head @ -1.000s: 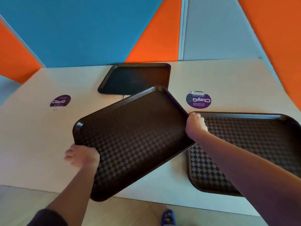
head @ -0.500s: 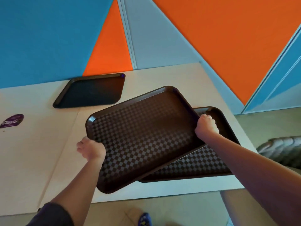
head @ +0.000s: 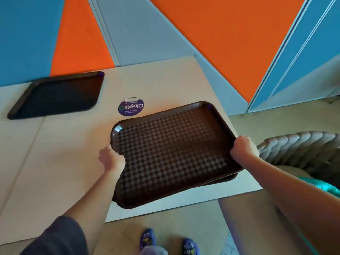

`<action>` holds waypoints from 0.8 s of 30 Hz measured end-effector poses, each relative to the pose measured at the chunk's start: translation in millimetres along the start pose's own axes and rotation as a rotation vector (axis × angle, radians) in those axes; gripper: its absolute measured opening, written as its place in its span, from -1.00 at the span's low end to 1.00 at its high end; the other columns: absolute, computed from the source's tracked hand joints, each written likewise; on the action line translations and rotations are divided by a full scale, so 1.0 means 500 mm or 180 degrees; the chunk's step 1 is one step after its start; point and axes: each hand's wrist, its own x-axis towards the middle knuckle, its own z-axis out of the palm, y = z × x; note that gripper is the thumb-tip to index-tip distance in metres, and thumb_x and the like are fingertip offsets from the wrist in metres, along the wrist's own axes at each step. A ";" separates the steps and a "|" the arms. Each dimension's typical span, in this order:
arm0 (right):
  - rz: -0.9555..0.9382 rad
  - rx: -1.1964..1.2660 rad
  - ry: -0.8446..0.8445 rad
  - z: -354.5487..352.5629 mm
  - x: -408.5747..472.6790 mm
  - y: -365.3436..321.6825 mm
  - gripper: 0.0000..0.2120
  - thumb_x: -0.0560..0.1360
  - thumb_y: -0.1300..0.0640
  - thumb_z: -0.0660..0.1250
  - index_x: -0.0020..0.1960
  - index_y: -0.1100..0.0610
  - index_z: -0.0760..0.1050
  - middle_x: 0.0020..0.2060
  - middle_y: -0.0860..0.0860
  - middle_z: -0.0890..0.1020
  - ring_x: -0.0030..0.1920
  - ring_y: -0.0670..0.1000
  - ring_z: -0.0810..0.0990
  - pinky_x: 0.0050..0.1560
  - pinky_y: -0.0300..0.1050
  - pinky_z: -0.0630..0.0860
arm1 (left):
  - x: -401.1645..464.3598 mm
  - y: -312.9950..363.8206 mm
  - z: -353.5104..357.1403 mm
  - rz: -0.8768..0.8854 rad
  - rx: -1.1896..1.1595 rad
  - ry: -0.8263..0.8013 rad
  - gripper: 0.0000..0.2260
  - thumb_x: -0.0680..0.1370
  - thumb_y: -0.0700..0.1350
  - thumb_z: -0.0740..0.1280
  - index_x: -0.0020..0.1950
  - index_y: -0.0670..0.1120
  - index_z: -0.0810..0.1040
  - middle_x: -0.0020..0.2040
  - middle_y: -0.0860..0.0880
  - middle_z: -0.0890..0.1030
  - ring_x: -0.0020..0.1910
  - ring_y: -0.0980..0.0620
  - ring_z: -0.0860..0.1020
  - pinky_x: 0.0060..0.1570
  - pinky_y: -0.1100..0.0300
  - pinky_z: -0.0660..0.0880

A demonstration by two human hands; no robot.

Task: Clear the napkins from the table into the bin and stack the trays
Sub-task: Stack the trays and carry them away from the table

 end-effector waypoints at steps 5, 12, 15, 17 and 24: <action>-0.0006 -0.0035 -0.0018 0.010 0.004 0.016 -0.62 0.46 0.28 0.23 0.25 0.37 0.36 0.15 0.28 0.48 0.12 0.26 0.55 0.00 0.01 0.52 | 0.023 0.019 0.015 0.0211 0.0193 -0.0244 -0.52 0.47 -0.38 0.15 0.39 -0.18 0.32 0.29 -0.24 0.38 0.28 -0.26 0.35 0.23 -0.11 0.42; -0.0161 -0.0061 -0.0085 0.013 -0.003 -0.001 -0.74 0.38 0.24 0.27 0.06 0.27 0.43 -0.18 0.12 0.50 -0.20 0.15 0.51 -0.25 -0.11 0.41 | 0.037 0.013 0.006 0.0182 0.0582 -0.0172 -0.49 0.48 -0.39 0.14 0.41 -0.08 0.32 0.34 -0.15 0.33 0.32 -0.21 0.23 0.25 -0.19 0.33; -0.0361 -0.0273 -0.0060 0.021 -0.007 -0.006 -0.71 0.39 0.21 0.27 0.09 0.24 0.35 -0.13 0.13 0.52 -0.09 0.17 0.55 -0.24 -0.09 0.40 | 0.033 0.012 -0.001 0.0345 0.0628 -0.0098 -0.48 0.49 -0.44 0.13 0.43 -0.14 0.27 0.39 -0.17 0.25 0.34 -0.21 0.22 0.28 -0.13 0.30; -0.0467 -0.0425 -0.0045 0.025 -0.008 -0.012 -0.70 0.41 0.19 0.27 0.11 0.23 0.35 -0.09 0.13 0.54 -0.06 0.16 0.57 -0.25 -0.10 0.40 | 0.031 0.012 -0.002 0.0387 0.0689 -0.0101 -0.50 0.49 -0.44 0.15 0.43 -0.19 0.27 0.37 -0.21 0.25 0.33 -0.22 0.24 0.29 -0.08 0.32; -0.0556 -0.0952 -0.0120 0.036 -0.004 -0.034 -0.68 0.45 0.14 0.28 0.17 0.21 0.40 0.00 0.12 0.58 -0.03 0.12 0.59 -0.18 -0.08 0.51 | 0.013 -0.014 0.002 0.0478 0.1219 -0.0358 -0.51 0.53 -0.36 0.19 0.45 -0.26 0.16 0.37 -0.26 0.25 0.30 -0.25 0.33 0.26 -0.06 0.38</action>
